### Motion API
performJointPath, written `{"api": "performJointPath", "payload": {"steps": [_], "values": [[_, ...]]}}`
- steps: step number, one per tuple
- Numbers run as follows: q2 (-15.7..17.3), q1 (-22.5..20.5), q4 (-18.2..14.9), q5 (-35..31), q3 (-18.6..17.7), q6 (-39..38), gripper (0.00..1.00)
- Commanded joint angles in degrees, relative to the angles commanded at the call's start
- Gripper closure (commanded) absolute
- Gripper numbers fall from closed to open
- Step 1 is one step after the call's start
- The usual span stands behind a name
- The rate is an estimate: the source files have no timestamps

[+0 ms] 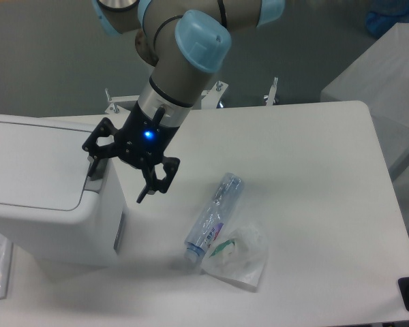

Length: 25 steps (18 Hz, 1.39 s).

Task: Open the trash can
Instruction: 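Press the gripper down on the trash can lid to pop it open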

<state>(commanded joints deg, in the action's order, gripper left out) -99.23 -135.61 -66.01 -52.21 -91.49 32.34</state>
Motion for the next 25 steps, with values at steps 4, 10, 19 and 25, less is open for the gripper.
{"api": "performJointPath", "payload": {"steps": [4,10,19,25], "values": [[-0.3,0.1,0.0,0.0,0.0,0.1,0.00],[-0.3,0.1,0.0,0.0,0.2,0.1,0.00],[0.0,-0.3,0.0,0.2,0.9,0.0,0.00],[0.0,-0.8,0.0,0.2,1.8,0.1,0.00]]}}
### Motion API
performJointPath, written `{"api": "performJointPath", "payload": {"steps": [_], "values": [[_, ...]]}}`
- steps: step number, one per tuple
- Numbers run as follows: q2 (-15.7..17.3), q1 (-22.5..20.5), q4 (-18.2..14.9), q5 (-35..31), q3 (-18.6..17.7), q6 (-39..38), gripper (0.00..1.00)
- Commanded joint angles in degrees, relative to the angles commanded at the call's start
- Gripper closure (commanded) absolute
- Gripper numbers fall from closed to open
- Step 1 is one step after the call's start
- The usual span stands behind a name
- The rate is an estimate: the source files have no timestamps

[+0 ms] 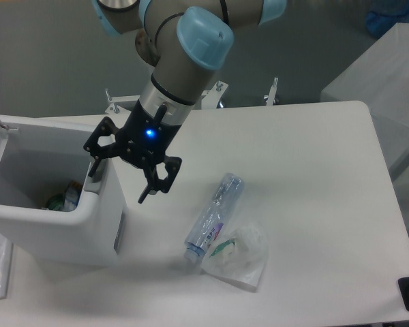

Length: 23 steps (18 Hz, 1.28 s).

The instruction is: Open the trash can

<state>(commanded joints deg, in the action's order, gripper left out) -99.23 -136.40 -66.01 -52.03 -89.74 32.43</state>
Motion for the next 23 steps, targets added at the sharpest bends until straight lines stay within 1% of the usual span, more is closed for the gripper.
{"api": "performJointPath", "payload": {"steps": [1,3,4,5,7,10,12,14,16,19,21,23], "values": [[0.0,-0.6,0.1,0.0,0.7,0.3,0.00],[-0.1,-3.2,0.1,0.1,2.5,0.7,0.00],[-0.7,-4.1,0.3,-0.2,3.6,0.9,0.00],[-1.7,-4.7,1.2,-0.3,4.5,1.0,0.00],[-4.5,-8.1,4.1,-1.7,5.0,1.8,0.00],[-7.7,-9.4,7.6,-8.2,5.9,8.6,0.00],[-10.8,-10.0,7.9,-12.9,7.9,11.3,0.00],[-14.5,-11.2,8.2,-17.1,10.5,11.7,0.00],[-17.0,-13.2,8.3,-21.2,11.7,14.7,0.00],[-18.2,-14.2,7.9,-26.2,11.9,22.2,0.00],[-18.8,-14.2,7.9,-30.0,11.9,24.2,0.00],[-19.0,-14.1,8.1,-31.9,11.9,26.0,0.00]]}}
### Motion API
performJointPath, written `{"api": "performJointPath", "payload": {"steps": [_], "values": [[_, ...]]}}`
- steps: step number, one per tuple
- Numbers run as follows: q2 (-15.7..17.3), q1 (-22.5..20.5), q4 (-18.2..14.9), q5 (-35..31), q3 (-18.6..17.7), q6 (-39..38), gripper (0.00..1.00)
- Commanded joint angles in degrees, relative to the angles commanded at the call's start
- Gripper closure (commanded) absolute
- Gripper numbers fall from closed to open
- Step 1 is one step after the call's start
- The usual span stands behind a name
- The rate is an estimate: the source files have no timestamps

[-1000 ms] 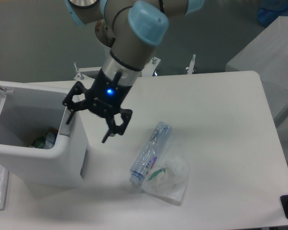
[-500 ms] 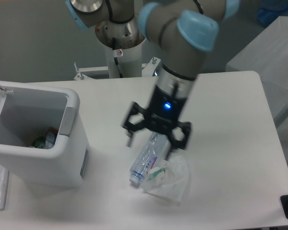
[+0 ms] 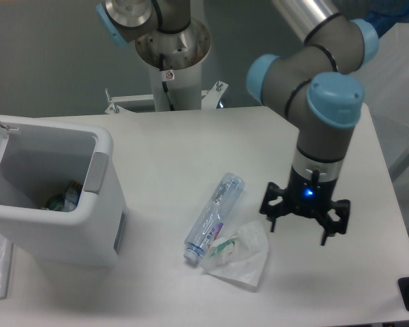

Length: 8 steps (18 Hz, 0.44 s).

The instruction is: Open the trash can

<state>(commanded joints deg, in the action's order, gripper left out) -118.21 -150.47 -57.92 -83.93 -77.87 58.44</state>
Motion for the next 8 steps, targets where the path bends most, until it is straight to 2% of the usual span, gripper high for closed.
{"api": "performJointPath", "payload": {"steps": [5,8], "values": [[0.3,0.5,-0.9,-3.8,-1.2,9.9,0.00],[0.3,1.1,-0.9,-5.4,-1.6,10.8,0.00]]}}
